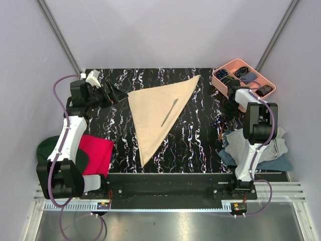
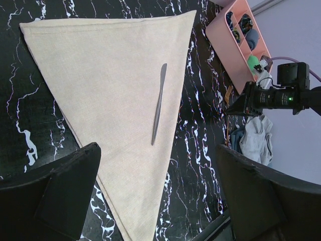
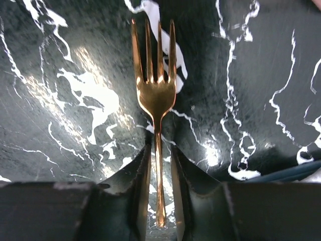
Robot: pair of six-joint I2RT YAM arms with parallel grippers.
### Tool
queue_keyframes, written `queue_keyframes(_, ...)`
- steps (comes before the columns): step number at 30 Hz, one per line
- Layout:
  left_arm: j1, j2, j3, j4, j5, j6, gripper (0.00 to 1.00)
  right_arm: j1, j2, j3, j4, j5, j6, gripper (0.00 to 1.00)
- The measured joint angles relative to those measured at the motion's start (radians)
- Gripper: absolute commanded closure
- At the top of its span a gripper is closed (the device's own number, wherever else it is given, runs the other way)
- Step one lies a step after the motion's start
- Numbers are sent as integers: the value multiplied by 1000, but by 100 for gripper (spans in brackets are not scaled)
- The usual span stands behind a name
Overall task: Fold the napkin, place the utensils inside, and roll it up
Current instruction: Grab a utensil with the right arm
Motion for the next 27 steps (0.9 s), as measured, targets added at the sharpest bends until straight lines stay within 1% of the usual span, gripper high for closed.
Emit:
queue_keyframes(3,-1,0,0,2,0,0,1,-2,8,10,1,0,-14,80)
queue_keyframes(4,-1,0,0,2,0,0,1,-2,10,13,1,0,-18,86)
queue_keyframes(7,-2,0,0,2,0,0,1,-3,13,17,4,-2,-32,100)
queue_keyframes(13,-9,0,0,2,0,0,1,-5,8,6,14,-25,-39,100)
queue_keyframes(17,-12,0,0,2,0,0,1,14,-45,-68,48,-70,22,100)
queue_keyframes(20,-13,0,0,2,0,-1,1,92,-91,-119,41,-81,103,100)
queue_keyframes(22,-13,0,0,2,0,-1,1,177,-121,-138,40,-83,170,100)
queue_keyframes(25,-13,0,0,3,1,-2,1,305,-153,-135,50,-106,260,100)
queue_keyframes(27,-13,0,-1,7,4,-2,1,365,-160,-116,50,-123,311,100)
